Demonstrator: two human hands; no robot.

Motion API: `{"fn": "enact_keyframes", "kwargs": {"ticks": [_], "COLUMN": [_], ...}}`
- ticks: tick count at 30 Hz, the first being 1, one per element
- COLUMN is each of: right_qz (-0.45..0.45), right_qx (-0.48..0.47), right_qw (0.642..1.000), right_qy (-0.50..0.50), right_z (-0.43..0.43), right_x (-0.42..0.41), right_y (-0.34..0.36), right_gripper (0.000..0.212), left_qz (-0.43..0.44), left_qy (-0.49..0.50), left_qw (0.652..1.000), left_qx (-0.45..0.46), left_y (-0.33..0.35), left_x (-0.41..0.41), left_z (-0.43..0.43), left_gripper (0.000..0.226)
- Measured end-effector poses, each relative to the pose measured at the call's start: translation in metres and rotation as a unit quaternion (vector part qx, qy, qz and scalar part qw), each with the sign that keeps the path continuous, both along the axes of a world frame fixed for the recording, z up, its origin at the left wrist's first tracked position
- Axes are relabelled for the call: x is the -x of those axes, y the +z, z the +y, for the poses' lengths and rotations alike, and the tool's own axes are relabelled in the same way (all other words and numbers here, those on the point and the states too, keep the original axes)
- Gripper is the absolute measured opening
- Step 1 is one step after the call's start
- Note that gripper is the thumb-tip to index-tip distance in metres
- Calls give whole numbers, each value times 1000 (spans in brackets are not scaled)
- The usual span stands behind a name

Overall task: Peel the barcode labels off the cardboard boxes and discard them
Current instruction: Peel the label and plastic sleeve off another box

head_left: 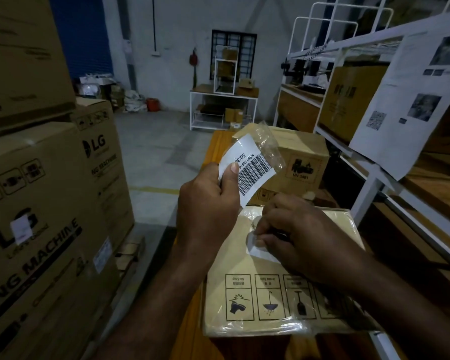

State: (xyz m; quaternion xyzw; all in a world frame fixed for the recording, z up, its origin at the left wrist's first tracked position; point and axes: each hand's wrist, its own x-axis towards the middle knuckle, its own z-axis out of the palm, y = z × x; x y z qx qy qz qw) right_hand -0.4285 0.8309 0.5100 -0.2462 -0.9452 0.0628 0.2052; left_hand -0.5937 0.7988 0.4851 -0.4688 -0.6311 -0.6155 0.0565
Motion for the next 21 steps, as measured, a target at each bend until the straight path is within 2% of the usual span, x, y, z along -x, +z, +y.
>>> {"fn": "enact_keyframes", "kwargs": {"ticks": [5, 11, 18, 21], "right_qz": [12, -29, -26, -24], "right_qx": [-24, -37, 5, -11], "right_qw": [1000, 999, 1000, 999], "right_qy": [-11, 1, -4, -32], "right_z": [-3, -11, -24, -21], "right_x": [3, -13, -46, -68], "right_y": [-6, -9, -20, -14], "right_gripper": [9, 6, 5, 3], "left_qz": [6, 17, 42, 51], "left_qy": [2, 16, 25, 33], "left_qw": [1000, 1000, 999, 998], "left_qx": [-1, 10, 19, 25], "left_y": [1, 2, -1, 2], "left_x": [-1, -1, 0, 5], "left_z": [0, 0, 2, 5], "left_gripper": [37, 35, 39, 41]}}
